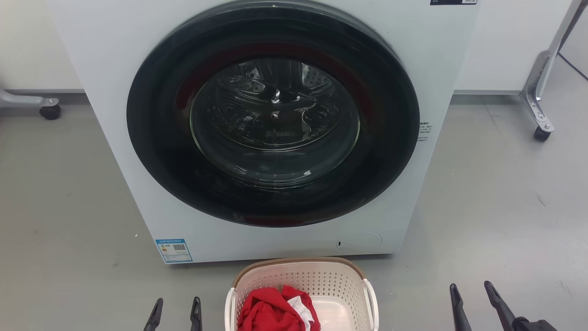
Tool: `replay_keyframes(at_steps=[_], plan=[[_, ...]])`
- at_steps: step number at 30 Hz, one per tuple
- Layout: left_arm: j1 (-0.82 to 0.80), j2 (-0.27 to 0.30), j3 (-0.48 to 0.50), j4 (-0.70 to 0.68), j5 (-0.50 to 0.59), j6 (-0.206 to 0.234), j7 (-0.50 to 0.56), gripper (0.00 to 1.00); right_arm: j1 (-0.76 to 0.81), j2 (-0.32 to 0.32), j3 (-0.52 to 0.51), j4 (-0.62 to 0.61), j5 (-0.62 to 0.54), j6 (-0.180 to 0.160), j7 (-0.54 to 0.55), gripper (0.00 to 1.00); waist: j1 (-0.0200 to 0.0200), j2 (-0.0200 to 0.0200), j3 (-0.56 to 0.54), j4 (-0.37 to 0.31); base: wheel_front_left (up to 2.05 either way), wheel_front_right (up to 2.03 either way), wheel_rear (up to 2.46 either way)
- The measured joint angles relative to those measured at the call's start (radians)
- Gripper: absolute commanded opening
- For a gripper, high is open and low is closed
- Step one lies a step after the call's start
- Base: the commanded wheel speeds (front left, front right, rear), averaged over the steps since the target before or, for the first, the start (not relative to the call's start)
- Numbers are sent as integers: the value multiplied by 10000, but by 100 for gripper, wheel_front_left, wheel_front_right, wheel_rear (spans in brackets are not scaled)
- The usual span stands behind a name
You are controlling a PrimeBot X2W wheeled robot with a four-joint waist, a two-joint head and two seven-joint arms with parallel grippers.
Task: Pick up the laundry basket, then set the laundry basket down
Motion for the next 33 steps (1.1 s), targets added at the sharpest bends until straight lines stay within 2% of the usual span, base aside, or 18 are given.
replay_keyframes(at_steps=[33], plan=[[51, -102, 196, -403, 343, 4, 803, 100, 207, 155, -403, -533, -399, -13, 0, 100, 0, 0, 63, 60, 0, 0, 0]])
